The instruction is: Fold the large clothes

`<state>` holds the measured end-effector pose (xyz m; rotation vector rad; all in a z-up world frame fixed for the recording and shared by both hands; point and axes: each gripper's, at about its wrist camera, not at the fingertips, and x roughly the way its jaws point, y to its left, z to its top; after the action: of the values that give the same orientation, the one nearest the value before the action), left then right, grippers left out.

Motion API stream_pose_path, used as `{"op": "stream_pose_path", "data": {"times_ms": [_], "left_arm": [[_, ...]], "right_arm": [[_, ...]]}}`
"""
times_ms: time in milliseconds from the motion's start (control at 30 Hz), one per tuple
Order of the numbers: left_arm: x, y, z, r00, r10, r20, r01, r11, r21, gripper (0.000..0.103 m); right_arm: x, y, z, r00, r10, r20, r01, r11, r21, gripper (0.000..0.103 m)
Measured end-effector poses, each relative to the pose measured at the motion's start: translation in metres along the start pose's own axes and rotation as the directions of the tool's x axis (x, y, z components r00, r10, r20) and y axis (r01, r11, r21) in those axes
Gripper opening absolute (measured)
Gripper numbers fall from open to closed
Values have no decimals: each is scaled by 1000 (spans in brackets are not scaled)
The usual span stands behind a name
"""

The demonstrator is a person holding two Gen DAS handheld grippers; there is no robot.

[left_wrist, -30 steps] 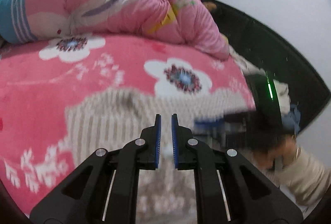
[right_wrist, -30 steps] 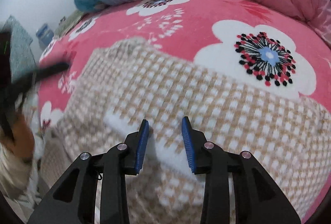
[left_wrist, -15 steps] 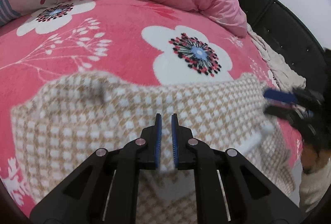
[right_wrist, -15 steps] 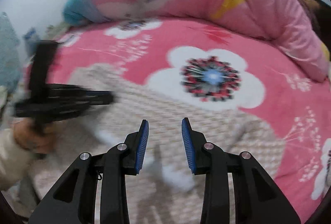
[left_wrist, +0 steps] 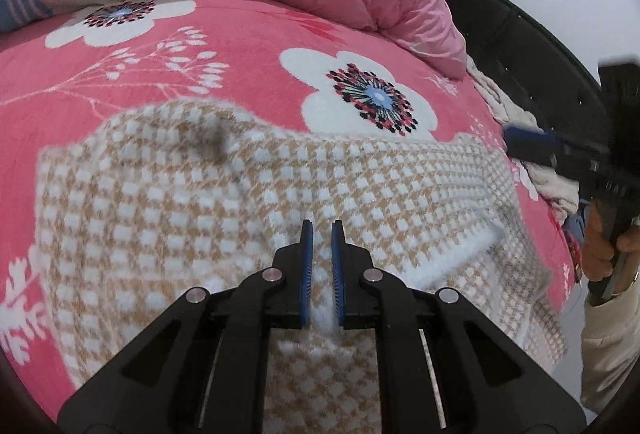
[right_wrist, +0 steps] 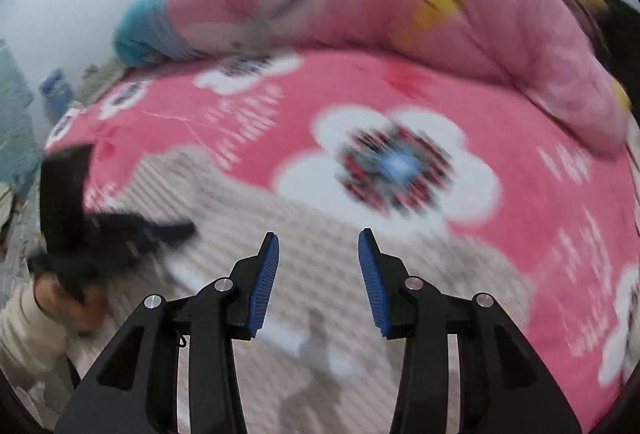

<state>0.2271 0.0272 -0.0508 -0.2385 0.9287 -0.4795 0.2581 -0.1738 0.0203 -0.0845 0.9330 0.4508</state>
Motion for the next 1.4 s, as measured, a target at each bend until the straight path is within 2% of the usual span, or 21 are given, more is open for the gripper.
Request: {"op": "stream_pose_path", "data": {"times_ms": [100,167,200,267,367,400,433,500,567,767,833,900,933,1000,1100,1233,1333,1400], "left_arm": [[-2,0,-4,1000,4,16,-4,1000,1,9],[-3,1,-6,1000,-1,24,1,1000,-1,9],[-3,2,-6,1000,-3,20,3,1000,-2,9],[-1,4,-8,1000,-12,14,12,1000,-7,9],[-3,4,-8,1000,-15,23,15,1000,0,9],[-4,4,-9,999,-17,27,17,1000,-1,9],[-3,4,-9,999,-19,30,19,1000,-3,9],[-4,5,-11,999,-21,38,21,1000,-5,9],[-4,3,-11,999,-13,35,12,1000,2,9],[-24,-14,-20,998,46,41,-49,996,72,10],[-32,-17,-24,998,63,24,-64,995,79,14],[-45,-20,-30,997,79,14,-80,994,67,27],[-53,-21,-34,996,87,18,-88,994,65,32],[-78,-23,-45,990,130,46,-133,989,71,55],[-117,-20,-66,979,177,106,-184,981,57,66],[-164,-8,-108,956,242,166,-243,970,-17,71],[-183,2,-140,943,282,178,-273,959,-72,71],[-188,6,-157,942,284,180,-274,959,-77,71]], "right_arm": [[47,25,10,998,44,-53,-45,999,-18,40],[81,27,-6,990,12,-140,-16,1000,-26,40],[85,26,-16,990,8,-141,-12,1000,-27,40],[72,21,-30,994,20,-108,-21,1000,-8,40],[34,15,-39,994,25,-108,-20,998,51,40],[26,14,-42,995,17,-97,-12,999,51,41],[18,13,-48,996,-29,-89,33,999,41,42],[35,6,-57,984,-110,-139,115,993,28,43],[51,-5,-66,985,-90,-146,97,994,42,45],[17,6,-70,980,-161,-114,169,983,67,46],[15,3,-80,974,-192,-124,202,977,75,54],[16,-2,-91,964,-212,-160,229,969,95,61],[9,-2,-95,962,-215,-170,236,964,118,61],[-10,3,-98,975,-176,-134,196,969,150,61],[-55,22,-110,994,-108,-18,110,979,171,83],[-77,51,-129,999,-28,47,21,989,144,86],[-72,78,-155,999,41,30,-44,992,120,86],[-62,94,-170,997,70,11,-71,993,98,86]]}}
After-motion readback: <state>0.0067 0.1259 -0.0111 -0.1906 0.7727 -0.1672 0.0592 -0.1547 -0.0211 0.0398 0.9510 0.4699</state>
